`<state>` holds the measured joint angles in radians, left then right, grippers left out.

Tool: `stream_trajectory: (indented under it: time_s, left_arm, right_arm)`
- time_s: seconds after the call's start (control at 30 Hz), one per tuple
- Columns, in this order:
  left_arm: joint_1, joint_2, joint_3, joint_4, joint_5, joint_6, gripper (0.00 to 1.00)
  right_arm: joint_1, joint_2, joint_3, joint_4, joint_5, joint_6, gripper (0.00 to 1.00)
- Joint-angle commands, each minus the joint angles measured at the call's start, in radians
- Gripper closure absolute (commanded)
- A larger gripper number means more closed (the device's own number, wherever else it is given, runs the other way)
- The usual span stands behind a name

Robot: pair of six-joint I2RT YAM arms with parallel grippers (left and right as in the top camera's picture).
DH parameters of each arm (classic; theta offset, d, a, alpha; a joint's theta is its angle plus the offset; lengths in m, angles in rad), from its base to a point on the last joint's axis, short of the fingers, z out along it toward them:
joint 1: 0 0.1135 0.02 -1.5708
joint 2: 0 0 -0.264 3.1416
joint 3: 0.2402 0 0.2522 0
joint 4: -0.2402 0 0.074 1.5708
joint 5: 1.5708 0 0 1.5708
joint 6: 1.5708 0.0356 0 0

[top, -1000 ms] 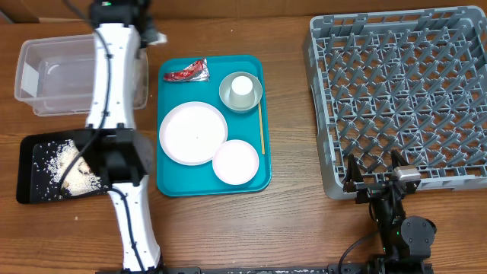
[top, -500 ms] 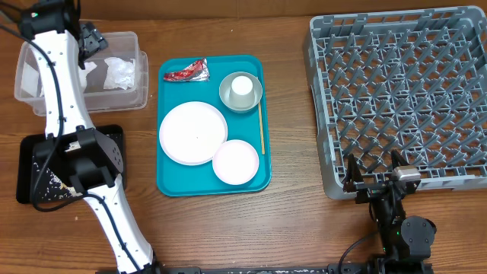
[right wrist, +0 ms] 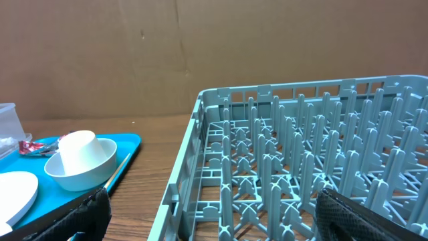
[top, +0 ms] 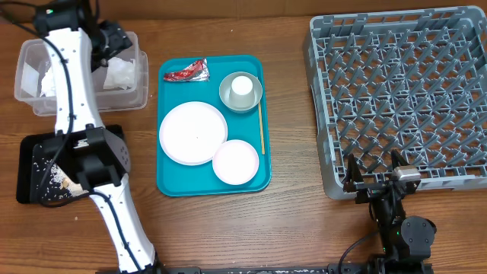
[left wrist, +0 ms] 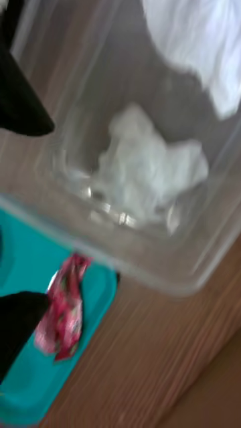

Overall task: Sort waste into correct bins and load items into the dishwasher
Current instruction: 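Reach the left gripper to the red snack wrapper and grasp it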

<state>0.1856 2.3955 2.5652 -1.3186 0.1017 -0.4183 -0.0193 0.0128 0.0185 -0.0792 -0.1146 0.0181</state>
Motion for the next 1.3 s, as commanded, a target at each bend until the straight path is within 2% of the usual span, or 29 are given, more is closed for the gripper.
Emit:
stream_trajectory:
  time_s: [0.0,0.03,0.13,0.2,0.23,0.27,0.3,0.37,0.43,0.5,0.57,0.67,0.8,1.03,1.27]
  left_arm:
    - [-0.052,-0.011,-0.003,0.023,0.217,-0.001,0.26]
    - [-0.068,-0.011,-0.003,0.029,0.246,-0.005,0.26]
    - [-0.124,-0.011,-0.003,0.034,0.254,-0.084,0.36]
    - [-0.160,-0.011,-0.003,0.037,0.228,-0.126,0.35]
    - [-0.181,-0.011,-0.003,0.038,0.192,-0.153,0.28]
    - [-0.199,-0.011,-0.003,0.038,0.143,-0.179,0.26]
    - [-0.217,-0.011,-0.003,0.036,0.080,-0.211,0.31]
    - [-0.251,-0.011,-0.005,0.022,-0.043,-0.306,0.32]
    - [-0.285,-0.011,-0.006,-0.006,-0.141,-0.452,0.22]
    - [-0.313,-0.011,-0.011,-0.010,-0.171,-0.556,0.00]
    - [-0.340,-0.003,-0.012,0.003,-0.203,-0.613,0.00]
    - [-0.364,0.021,-0.012,0.024,-0.259,-0.635,0.00]
    - [-0.365,0.064,-0.012,0.027,-0.261,-0.698,0.00]
    - [-0.343,0.136,-0.012,0.051,-0.171,-0.723,0.00]
    - [-0.342,0.200,-0.012,0.097,-0.167,-0.762,0.00]
  right_arm:
    - [-0.003,-0.010,-0.010,0.004,0.008,-0.007,0.00]
    - [-0.003,-0.010,-0.010,0.004,0.008,-0.007,0.00]
    - [-0.003,-0.010,-0.010,0.004,0.008,-0.007,0.00]
    - [-0.003,-0.010,-0.010,0.004,0.008,-0.007,0.00]
    - [-0.003,-0.010,-0.010,0.004,0.008,-0.007,0.00]
    - [-0.003,-0.010,-0.010,0.005,0.008,-0.007,0.00]
    - [-0.003,-0.010,-0.010,0.004,0.008,-0.007,0.00]
    - [-0.003,-0.010,-0.010,0.004,0.008,-0.007,0.00]
    - [-0.003,-0.010,-0.010,0.004,0.008,-0.007,0.00]
    - [-0.003,-0.010,-0.010,0.004,0.008,-0.007,0.00]
    - [-0.003,-0.010,-0.010,0.004,0.008,-0.007,0.00]
    - [-0.003,-0.010,-0.010,0.004,0.008,-0.007,0.00]
    - [-0.003,-0.010,-0.010,0.004,0.008,-0.007,0.00]
    - [-0.003,-0.010,-0.010,0.004,0.008,-0.007,0.00]
    - [-0.003,-0.010,-0.010,0.005,0.008,-0.007,0.00]
